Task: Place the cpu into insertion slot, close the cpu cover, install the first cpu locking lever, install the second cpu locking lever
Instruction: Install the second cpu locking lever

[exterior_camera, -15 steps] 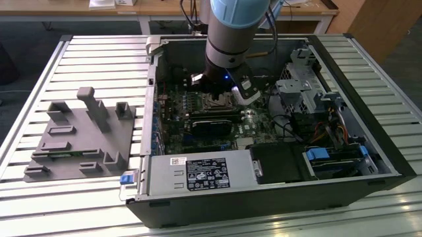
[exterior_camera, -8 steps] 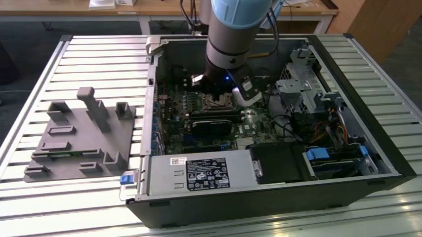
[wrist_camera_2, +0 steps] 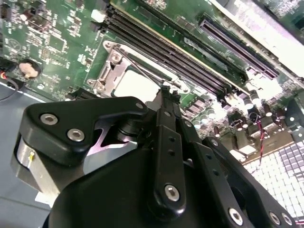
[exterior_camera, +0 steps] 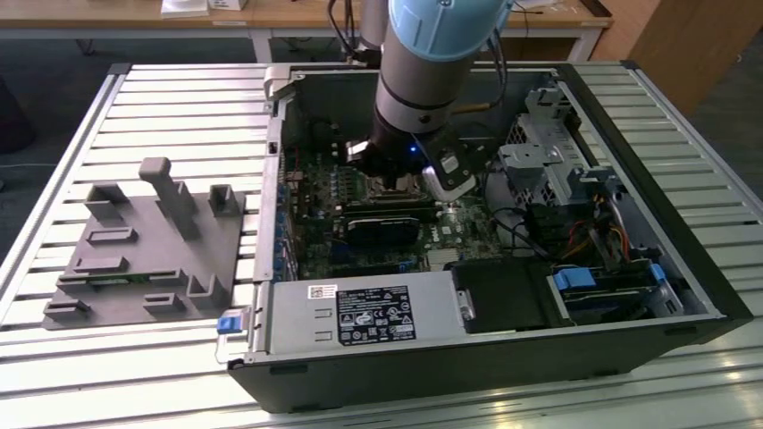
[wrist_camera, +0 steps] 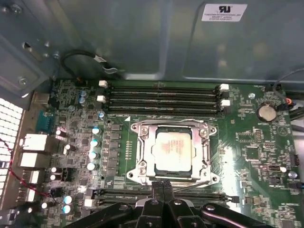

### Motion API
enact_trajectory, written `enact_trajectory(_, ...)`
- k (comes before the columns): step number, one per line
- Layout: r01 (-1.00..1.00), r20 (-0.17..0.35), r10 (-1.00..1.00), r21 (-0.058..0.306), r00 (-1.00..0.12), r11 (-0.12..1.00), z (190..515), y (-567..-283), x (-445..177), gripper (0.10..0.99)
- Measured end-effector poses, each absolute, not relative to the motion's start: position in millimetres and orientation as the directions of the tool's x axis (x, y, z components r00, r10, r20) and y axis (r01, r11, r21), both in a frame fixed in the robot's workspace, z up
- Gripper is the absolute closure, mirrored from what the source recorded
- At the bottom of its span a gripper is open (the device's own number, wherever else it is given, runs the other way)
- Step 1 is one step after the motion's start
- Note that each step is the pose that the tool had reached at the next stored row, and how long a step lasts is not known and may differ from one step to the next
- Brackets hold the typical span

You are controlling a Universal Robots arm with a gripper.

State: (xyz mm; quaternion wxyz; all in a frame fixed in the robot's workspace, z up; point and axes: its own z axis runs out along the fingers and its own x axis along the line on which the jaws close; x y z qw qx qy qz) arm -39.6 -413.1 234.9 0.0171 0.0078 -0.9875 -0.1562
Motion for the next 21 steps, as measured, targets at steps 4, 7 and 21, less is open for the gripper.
enact_trajectory(4, -0.007, 0.04, -0.021, 0.309, -0.999, 0.951, 231.6, -413.3, -40.0, 0.98)
enact_trajectory(7, -0.007, 0.04, -0.021, 0.309, -0.999, 0.951, 229.4, -413.4, -41.5, 0.98)
enact_trajectory(21, -0.006, 0.043, -0.022, 0.326, -0.999, 0.945, 224.4, -418.9, -45.5, 0.98)
